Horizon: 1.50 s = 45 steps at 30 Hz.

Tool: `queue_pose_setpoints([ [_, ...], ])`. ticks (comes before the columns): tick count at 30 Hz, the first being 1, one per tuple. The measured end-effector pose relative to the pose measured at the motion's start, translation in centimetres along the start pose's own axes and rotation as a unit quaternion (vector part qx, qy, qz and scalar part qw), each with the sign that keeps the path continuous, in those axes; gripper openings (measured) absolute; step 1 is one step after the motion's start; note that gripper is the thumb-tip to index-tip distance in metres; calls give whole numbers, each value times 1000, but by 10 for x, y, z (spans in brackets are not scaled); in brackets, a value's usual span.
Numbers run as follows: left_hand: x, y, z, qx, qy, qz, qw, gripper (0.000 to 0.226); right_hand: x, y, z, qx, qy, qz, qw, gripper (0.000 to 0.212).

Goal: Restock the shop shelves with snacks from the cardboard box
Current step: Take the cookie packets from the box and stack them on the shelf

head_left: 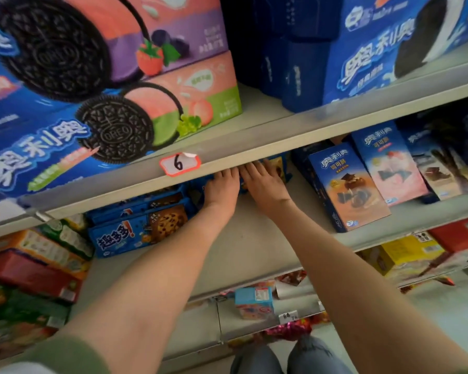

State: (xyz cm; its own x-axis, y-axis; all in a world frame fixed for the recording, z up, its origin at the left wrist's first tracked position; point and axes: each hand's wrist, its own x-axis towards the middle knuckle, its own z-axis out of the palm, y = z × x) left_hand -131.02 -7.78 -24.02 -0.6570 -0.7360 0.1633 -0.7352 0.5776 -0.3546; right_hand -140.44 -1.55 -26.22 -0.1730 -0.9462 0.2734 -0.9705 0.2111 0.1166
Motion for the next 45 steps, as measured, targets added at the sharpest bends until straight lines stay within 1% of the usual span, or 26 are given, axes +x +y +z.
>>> queue_pose_setpoints([
  [2,3,0,-1,-10,7,2,1000,13,4,1,4,6,-14,1,1000,65],
  [3,5,1,4,-24,9,-3,1000,13,4,2,4,0,-14,5,1000,65],
  [5,6,0,1,-38,-9,-26,999,37,1,2,2,4,-15,16,1000,66],
  [6,9,-3,3,-33,12,-36,999,41,-1,1,0,1,-10,24,1000,65],
  [8,15,-4,9,-57,-4,-57,997,40,-8,-1,-8,11,12,59,998,64],
  [9,19,-5,12,-73,-13,-69,995,40,-11,-2,-11,27,21,61,998,63],
  [10,23,-5,13,-78,-19,-67,994,41,-15,-2,-12,54,11,55,997,61],
  [12,25,-5,15,-54,-40,-62,996,39,-19,-5,-13,126,-47,66,989,55],
  [15,26,-2,17,-40,-48,-63,996,38,-17,-4,-8,191,-74,94,974,47],
  [18,18,1,16,-51,-12,-67,996,45,-17,-1,-1,210,-116,96,966,43],
  [20,4,6,9,-90,-6,-44,995,48,-19,2,-1,208,-131,94,965,46],
  [21,-3,9,6,-75,9,-31,997,49,-20,2,0,211,-130,96,964,49],
  [22,-11,13,3,-63,4,-24,998,51,-22,3,-1,217,-136,97,962,51],
  [25,-33,23,-4,-113,-88,-18,989,49,-32,2,-18,221,-172,88,956,46],
  [26,-38,23,-7,-131,-104,-19,986,47,-36,1,-24,222,-182,84,954,44],
  [29,-58,18,-26,-174,-148,-27,973,45,-49,-1,-52,220,-202,45,953,47],
  [31,-74,15,-45,-230,-186,-43,954,47,-54,-4,-76,227,-218,21,949,50],
  [34,-100,9,-72,-260,-209,-75,940,49,-59,-11,-106,219,-249,-6,943,51],
  [36,-112,9,-81,-263,-208,-87,938,46,-65,-15,-115,213,-259,-25,942,51],
  [40,-147,-9,-98,-275,-196,-138,931,35,-67,-40,-133,216,-268,-88,935,43],
  [45,-198,-61,-96,-336,-195,-219,895,32,-67,-100,-148,224,-270,-181,919,40],
])
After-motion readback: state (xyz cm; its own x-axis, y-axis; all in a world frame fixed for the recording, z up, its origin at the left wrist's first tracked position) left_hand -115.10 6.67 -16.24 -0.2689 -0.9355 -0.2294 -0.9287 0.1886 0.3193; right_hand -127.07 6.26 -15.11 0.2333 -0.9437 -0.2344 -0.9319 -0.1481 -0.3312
